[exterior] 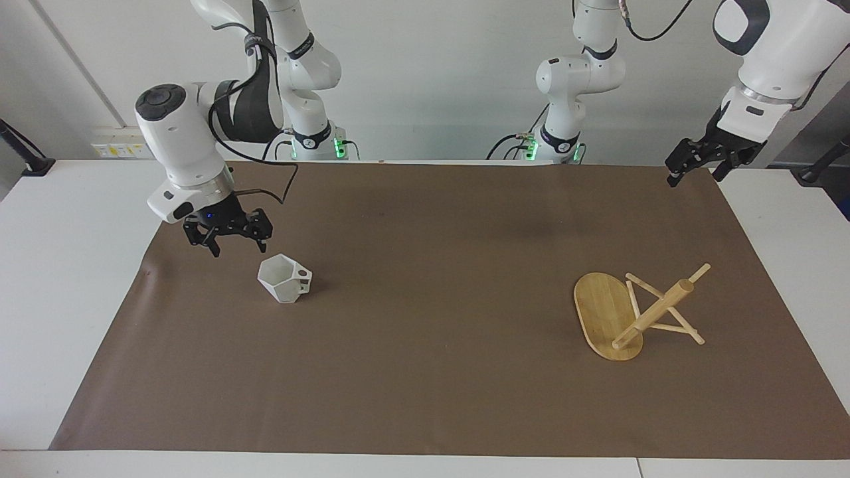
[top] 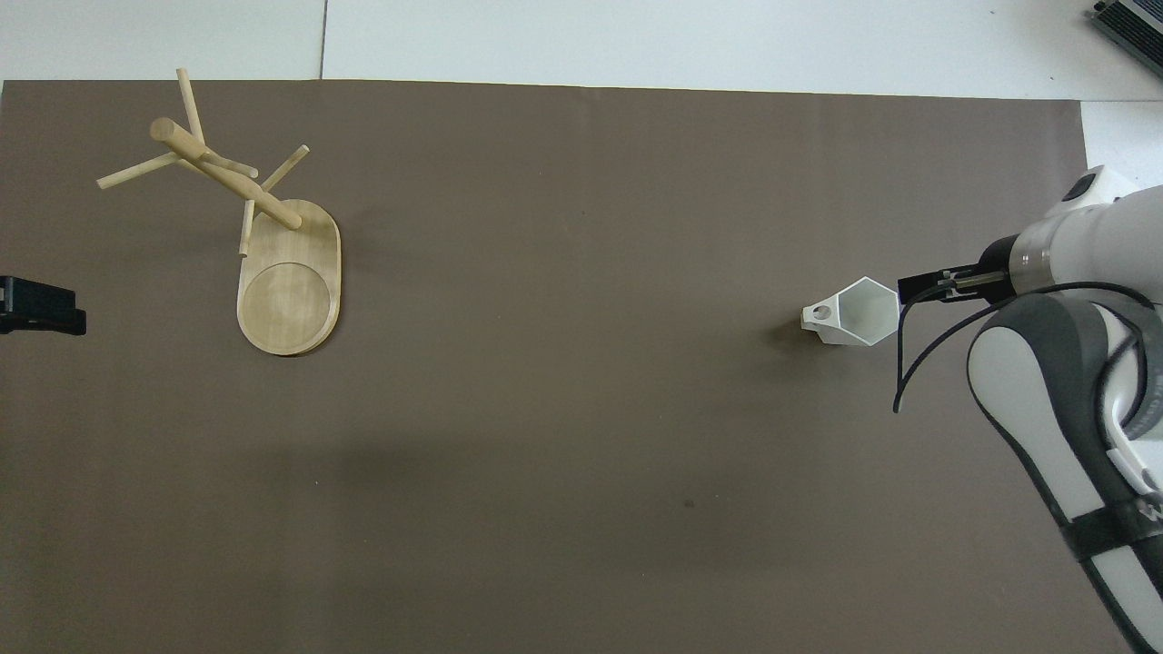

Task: Hang cup on rack
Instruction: 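Reach the right gripper to the white cup and grasp its rim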

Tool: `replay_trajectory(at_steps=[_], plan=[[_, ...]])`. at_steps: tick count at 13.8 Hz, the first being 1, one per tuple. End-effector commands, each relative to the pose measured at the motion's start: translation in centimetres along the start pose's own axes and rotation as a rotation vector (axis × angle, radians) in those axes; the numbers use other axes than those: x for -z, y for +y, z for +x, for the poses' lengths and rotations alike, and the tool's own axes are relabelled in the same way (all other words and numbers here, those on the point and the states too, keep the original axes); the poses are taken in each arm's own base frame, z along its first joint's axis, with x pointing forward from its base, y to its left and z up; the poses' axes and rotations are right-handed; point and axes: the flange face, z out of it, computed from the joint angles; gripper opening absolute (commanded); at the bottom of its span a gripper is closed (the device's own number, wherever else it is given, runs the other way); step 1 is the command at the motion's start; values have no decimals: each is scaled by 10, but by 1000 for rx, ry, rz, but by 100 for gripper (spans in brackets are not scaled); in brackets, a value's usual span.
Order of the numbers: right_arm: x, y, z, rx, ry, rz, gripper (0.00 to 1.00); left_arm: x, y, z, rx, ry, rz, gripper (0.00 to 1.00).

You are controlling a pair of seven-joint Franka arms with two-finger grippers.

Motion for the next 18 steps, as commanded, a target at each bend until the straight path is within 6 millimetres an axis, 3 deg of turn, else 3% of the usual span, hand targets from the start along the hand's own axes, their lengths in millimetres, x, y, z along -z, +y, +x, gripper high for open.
replay_trajectory(at_steps=[1, 11, 13, 16, 18], plan=[[-15, 2, 4, 27, 8, 7, 100, 3, 1, -4, -2, -6, -5, 100], [-63, 0, -13, 4, 4, 8, 100, 3, 1, -4, -2, -6, -6, 100], [-67, 0, -17, -9, -4, 8, 100, 2, 3, -4, -5, -9, -6, 100], [-70, -1, -19, -16, -10, 9, 100, 4, 23, -6, -45, -5, -5, 100], [-69, -1, -19, -30, -9, 9, 100, 4, 20, -4, -45, 6, -6, 100]])
